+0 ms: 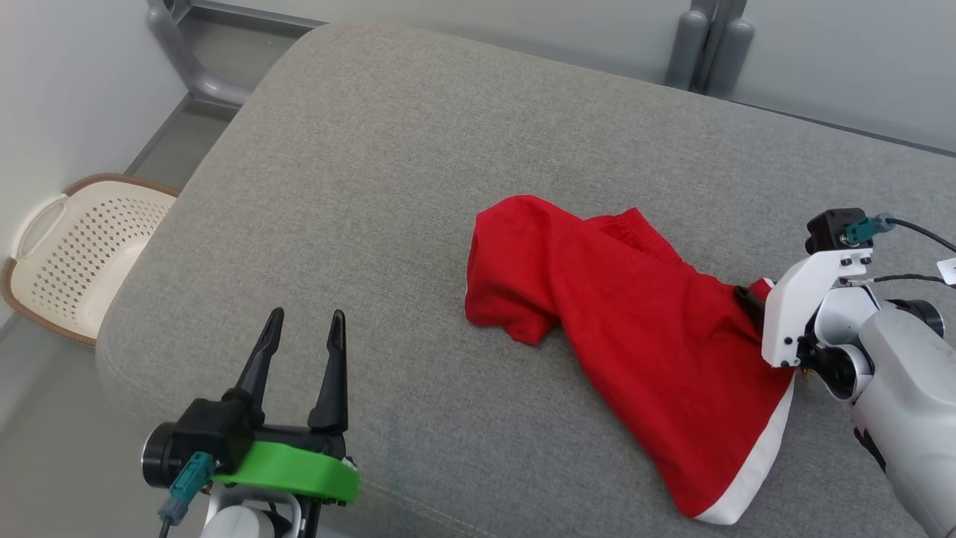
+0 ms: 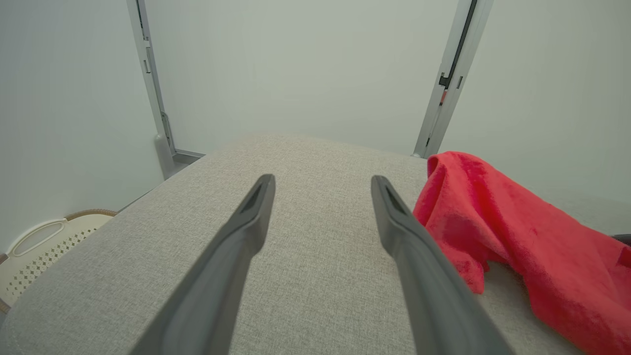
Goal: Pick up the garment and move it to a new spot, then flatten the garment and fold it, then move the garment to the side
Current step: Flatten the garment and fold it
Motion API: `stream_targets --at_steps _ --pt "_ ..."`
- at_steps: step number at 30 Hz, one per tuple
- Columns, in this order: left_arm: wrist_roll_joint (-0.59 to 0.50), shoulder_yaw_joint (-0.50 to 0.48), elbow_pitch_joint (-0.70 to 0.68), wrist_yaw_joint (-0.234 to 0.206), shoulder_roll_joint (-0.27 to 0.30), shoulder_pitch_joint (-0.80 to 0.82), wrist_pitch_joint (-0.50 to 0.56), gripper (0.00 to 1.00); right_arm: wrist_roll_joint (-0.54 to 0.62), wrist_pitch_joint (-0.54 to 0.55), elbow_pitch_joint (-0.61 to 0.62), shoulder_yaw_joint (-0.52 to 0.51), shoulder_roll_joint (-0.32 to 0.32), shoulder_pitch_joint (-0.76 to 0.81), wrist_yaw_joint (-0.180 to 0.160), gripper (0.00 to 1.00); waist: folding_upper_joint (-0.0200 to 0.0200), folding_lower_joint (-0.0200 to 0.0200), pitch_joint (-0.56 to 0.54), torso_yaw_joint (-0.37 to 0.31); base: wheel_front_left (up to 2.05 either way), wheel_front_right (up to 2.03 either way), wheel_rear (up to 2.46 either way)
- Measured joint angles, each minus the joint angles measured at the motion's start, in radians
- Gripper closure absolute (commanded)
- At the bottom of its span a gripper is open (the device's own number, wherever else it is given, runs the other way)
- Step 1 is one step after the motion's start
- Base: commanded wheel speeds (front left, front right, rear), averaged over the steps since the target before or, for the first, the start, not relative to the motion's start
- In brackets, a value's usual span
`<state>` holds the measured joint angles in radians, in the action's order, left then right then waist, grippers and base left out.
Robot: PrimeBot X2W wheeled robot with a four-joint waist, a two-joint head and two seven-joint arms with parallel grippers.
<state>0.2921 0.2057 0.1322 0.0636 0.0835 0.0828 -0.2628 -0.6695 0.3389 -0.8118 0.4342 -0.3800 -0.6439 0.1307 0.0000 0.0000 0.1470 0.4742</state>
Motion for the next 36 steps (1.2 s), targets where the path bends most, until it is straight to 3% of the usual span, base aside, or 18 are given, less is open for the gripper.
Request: stream_targets --at_steps 1,12,23,31,32,33,36 --pt "-0.004 -0.003 0.002 0.006 -0.002 0.000 0.000 0.00 -0.002 -0.011 -0.004 0.002 0.001 -0.003 0.000 1.00 0.0000 0.0000 0.004 0.000 0.00 0.00 0.00" --pt "-0.040 -0.022 0.035 0.035 -0.010 0.002 0.000 0.00 -0.041 -0.208 -0.048 -0.037 0.014 -0.062 0.000 1.00 0.0000 0.0000 -0.002 -0.074 0.00 0.00 0.00" --pt "-0.048 -0.033 0.048 0.052 -0.006 0.009 -0.001 0.00 -0.112 -0.430 -0.161 -0.189 0.043 -0.011 0.000 1.00 0.0001 0.0001 -0.019 -0.225 0.00 0.00 0.00" --pt "-0.048 -0.040 0.057 0.058 -0.005 0.011 -0.002 0.00 -0.110 -0.522 -0.112 -0.190 0.068 0.101 0.000 0.99 0.0000 0.0000 -0.028 -0.335 0.00 0.00 0.00" --pt "-0.048 -0.041 0.058 0.058 -0.006 0.011 -0.001 0.00 -0.108 -0.524 -0.106 -0.187 0.072 0.112 0.000 0.31 0.0000 0.0000 -0.029 -0.344 0.00 0.00 0.00" --pt "-0.048 -0.043 0.060 0.058 -0.006 0.011 -0.001 0.00 -0.098 -0.527 -0.097 -0.179 0.075 0.124 0.000 0.00 0.0000 0.0000 -0.031 -0.356 0.00 0.00 0.00" --pt "-0.053 -0.044 0.065 0.059 -0.006 0.011 -0.001 0.00 -0.068 -0.552 -0.071 -0.165 0.080 0.141 0.000 0.00 0.0000 0.0000 -0.038 -0.382 0.00 0.00 0.00"
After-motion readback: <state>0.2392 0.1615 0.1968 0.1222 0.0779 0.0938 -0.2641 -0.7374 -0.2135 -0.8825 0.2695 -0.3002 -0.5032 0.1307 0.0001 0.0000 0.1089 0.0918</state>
